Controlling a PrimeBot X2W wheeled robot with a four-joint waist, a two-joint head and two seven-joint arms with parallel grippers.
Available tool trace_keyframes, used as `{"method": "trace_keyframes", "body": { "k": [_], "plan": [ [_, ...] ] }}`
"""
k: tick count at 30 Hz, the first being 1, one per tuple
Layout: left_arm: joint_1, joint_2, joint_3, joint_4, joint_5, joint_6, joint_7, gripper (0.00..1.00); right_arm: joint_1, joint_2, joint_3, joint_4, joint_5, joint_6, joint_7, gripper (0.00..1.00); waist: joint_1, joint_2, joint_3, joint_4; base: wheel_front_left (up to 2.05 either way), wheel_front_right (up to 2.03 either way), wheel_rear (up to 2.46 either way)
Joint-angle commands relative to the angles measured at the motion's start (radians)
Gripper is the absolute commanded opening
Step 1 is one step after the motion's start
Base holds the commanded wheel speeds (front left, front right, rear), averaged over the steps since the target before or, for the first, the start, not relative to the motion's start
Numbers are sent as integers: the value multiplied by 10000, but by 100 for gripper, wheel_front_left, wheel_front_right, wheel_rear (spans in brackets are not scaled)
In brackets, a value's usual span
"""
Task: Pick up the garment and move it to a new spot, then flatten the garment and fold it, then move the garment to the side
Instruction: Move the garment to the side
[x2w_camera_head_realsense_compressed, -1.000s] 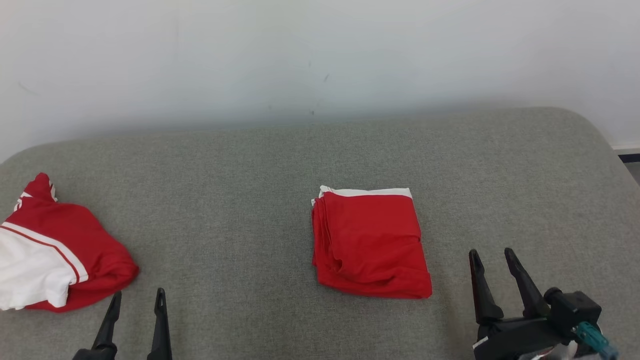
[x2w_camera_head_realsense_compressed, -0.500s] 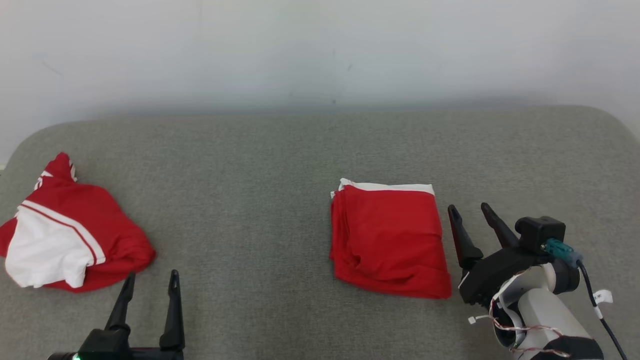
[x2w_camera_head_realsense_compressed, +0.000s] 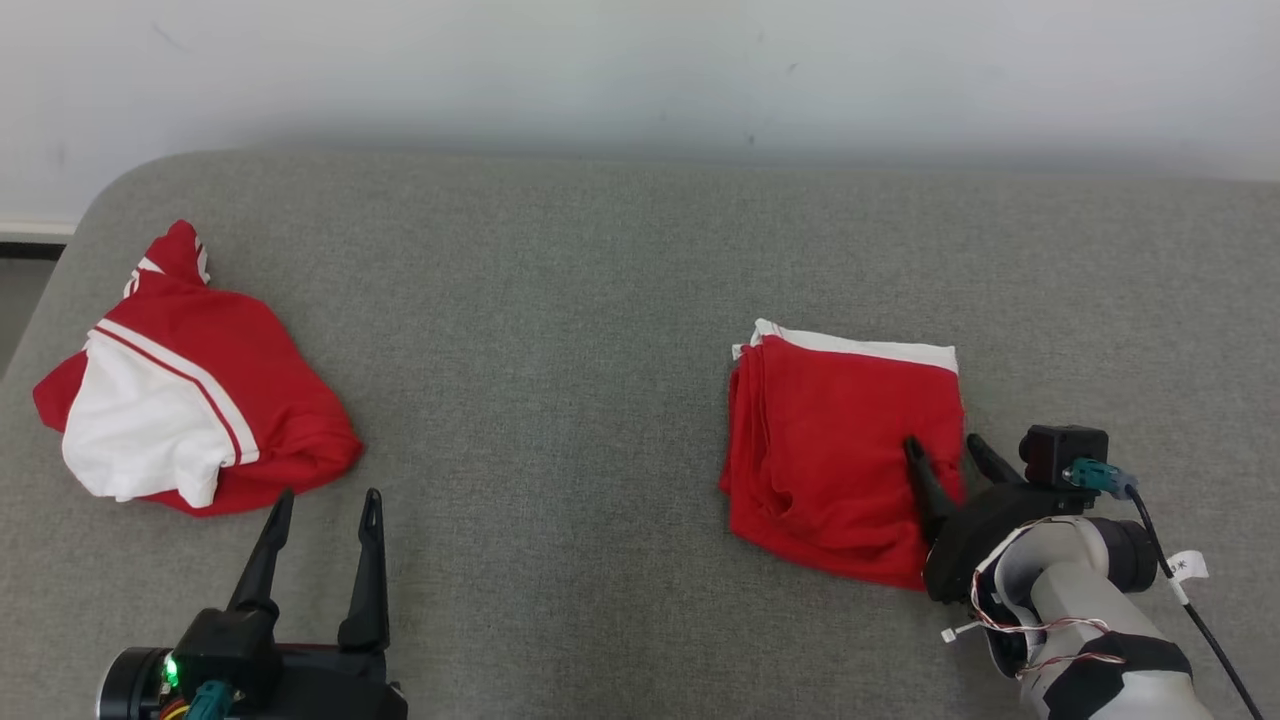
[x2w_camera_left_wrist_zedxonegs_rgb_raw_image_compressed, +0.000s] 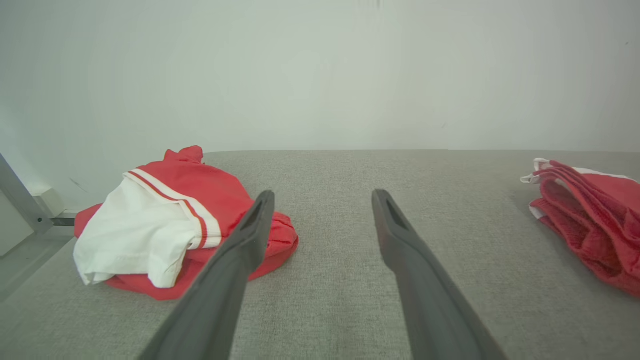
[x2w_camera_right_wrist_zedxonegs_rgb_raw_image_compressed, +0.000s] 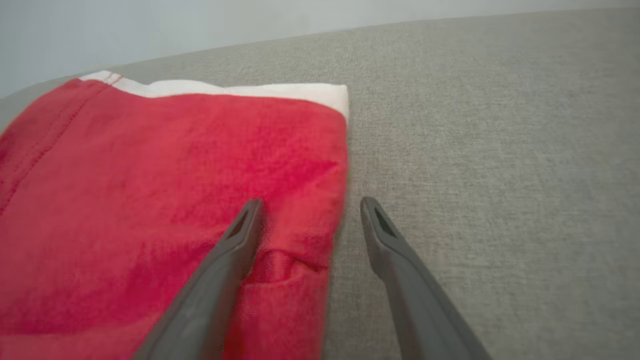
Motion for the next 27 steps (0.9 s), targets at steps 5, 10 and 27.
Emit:
{"method": "trace_keyframes", "body": {
  "k": [5, 10, 27],
  "plan": [
    [-270, 53, 66, 43, -52, 14, -32, 100, -336, 228, 546, 860, 229, -25, 252, 47, -1, -2, 559, 190, 0, 0, 0],
    [-339, 10, 97, 69, -72, 16, -32, 100, -540, 229, 946, 997, 724, -25, 387, 0, -1, -2, 663, 9, 0, 0, 0],
    [-1251, 192, -302, -409, -269, 16, -32, 100, -3209, -2512, 3695, -502, 757, -28, 1262, 0, -1, -2, 2480, -1116, 0, 0, 0]
  ]
}}
